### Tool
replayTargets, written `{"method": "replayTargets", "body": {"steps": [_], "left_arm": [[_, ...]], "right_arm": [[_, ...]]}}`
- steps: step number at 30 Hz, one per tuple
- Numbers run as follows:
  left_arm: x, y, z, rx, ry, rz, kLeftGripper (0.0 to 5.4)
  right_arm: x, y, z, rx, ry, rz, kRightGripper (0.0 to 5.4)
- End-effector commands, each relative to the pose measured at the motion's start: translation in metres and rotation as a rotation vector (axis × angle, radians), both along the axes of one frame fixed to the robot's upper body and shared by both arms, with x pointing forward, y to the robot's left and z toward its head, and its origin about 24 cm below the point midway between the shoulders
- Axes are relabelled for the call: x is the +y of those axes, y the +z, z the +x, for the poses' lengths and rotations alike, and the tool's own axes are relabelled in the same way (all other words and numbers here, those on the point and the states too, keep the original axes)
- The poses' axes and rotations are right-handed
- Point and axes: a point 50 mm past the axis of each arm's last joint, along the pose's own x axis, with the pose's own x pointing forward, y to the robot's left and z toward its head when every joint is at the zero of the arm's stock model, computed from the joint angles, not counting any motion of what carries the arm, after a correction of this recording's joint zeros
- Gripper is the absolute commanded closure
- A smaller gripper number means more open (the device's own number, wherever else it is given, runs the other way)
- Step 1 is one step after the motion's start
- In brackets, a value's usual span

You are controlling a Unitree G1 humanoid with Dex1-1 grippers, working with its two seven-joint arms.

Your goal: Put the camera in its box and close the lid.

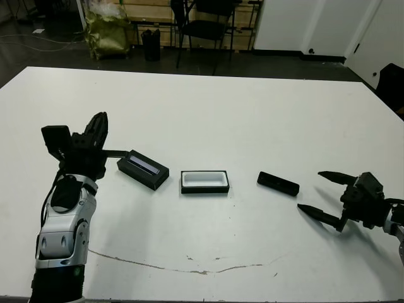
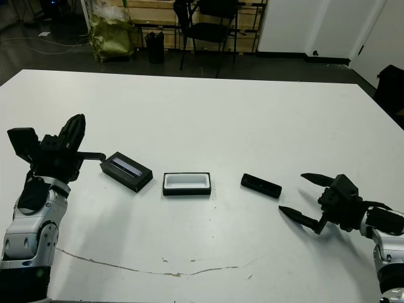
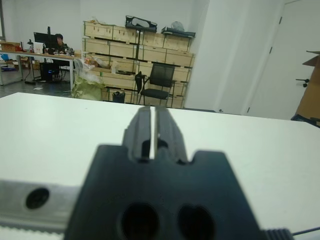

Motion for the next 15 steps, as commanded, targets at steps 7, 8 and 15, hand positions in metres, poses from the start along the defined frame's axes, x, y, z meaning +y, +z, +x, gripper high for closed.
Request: {"method": "replayTargets", "body": {"steps": [7, 8, 15], "left_arm": [[0.003, -0.004, 0.000, 0.029, 0.002, 0.010, 5.40], [0.003, -0.004, 0.000, 0.029, 0.003, 0.009, 5.40], [0.003, -0.004, 0.000, 0.030, 0.005, 0.010, 5.40]], "right_arm": [[0.022, 0.007, 0.015, 0.006, 0.089, 0.027, 0.12], [0.023, 0.007, 0.016, 0.025, 0.092, 0.039, 0.25], [0.030, 0.002, 0.021, 0.096, 0.068, 0.030, 1.80]]}}
